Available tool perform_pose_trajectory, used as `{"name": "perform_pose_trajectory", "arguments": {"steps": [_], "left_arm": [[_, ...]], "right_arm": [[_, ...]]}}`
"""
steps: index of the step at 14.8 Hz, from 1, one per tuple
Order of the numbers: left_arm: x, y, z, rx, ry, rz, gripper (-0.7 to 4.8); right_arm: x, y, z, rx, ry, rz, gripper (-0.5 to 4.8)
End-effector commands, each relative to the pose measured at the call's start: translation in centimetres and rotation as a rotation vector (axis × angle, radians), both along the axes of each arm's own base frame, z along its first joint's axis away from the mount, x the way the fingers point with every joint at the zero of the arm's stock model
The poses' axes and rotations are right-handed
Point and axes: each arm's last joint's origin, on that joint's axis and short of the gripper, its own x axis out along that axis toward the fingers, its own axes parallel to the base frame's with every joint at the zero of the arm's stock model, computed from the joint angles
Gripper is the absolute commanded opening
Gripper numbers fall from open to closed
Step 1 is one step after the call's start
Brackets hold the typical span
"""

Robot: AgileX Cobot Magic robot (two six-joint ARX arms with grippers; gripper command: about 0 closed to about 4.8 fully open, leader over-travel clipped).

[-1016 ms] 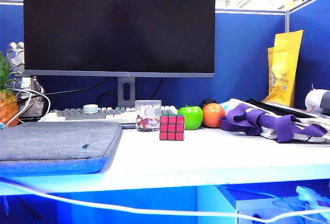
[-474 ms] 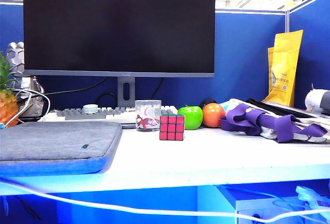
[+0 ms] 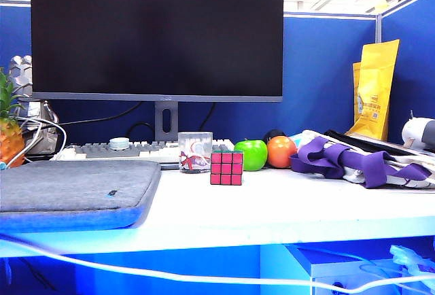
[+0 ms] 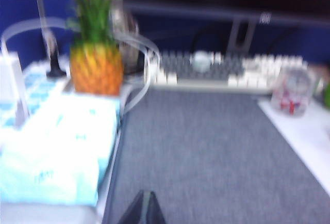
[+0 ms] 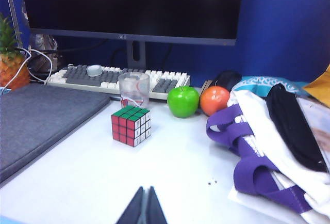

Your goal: Rotate the Rubik's Cube so that its red face is facing towards you.

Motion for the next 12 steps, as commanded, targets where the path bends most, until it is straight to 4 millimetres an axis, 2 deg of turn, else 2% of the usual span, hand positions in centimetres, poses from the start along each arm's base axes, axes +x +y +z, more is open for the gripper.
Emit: {"name": "perform_pose_trajectory", "arguments": {"steps": [1, 3, 6, 12], "left_arm": [[0.0, 0.0, 0.4, -0.002, -0.037, -0.002, -0.05], [0.0, 0.0, 0.5, -0.001, -0.07, -0.005, -0.05], [0.3, 0.0, -0.6, -0.001, -0.059, -0.015, -0.05], [0.3, 0.0, -0.4, 0.0, -0.078, -0.023, -0.05]], "right_arm": [[0.1, 0.0, -0.6, -0.001, 0.044, 0.008, -0.05], [0.1, 0.0, -0.6, -0.001, 0.039, 0.008, -0.05], [0.1, 0.0, -0.6, -0.001, 0.039, 0.007, -0.05], [0.1, 0.0, -0.6, -0.001, 0.042, 0.007, -0.05]]}}
